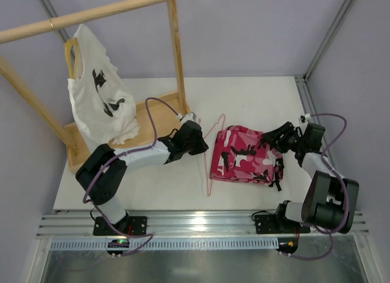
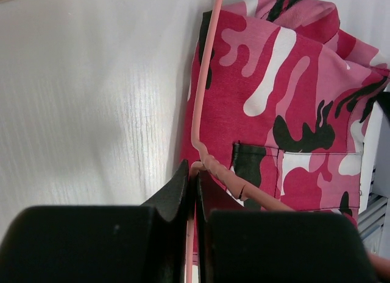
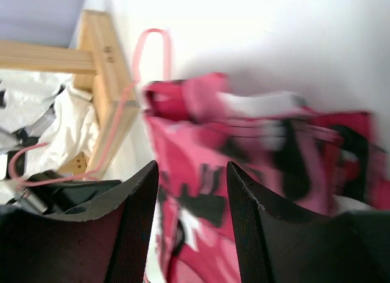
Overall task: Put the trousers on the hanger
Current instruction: Hang the hanger with trousers onto the clothesline
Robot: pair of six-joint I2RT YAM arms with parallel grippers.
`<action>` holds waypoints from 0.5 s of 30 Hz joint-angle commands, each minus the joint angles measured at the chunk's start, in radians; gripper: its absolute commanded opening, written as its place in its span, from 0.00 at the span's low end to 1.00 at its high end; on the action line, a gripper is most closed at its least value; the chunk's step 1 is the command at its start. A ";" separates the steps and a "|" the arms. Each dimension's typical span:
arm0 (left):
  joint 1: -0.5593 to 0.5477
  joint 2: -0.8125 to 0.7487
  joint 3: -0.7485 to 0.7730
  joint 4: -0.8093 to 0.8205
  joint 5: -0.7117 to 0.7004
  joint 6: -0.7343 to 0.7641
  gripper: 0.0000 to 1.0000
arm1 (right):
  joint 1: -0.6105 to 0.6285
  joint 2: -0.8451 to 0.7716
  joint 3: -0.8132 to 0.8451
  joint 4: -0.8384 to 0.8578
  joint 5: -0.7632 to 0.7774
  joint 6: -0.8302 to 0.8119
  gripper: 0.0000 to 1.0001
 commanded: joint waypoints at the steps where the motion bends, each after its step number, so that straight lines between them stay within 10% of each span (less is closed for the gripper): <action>1: 0.012 0.002 -0.025 -0.170 0.000 0.049 0.00 | 0.132 -0.152 0.111 -0.083 0.050 -0.026 0.52; 7: 0.011 -0.003 -0.022 -0.179 -0.002 0.037 0.00 | 0.461 -0.016 0.170 0.194 0.065 0.158 0.47; 15: 0.014 -0.014 -0.075 -0.144 0.003 -0.008 0.00 | 0.452 0.456 0.176 0.453 0.013 0.181 0.43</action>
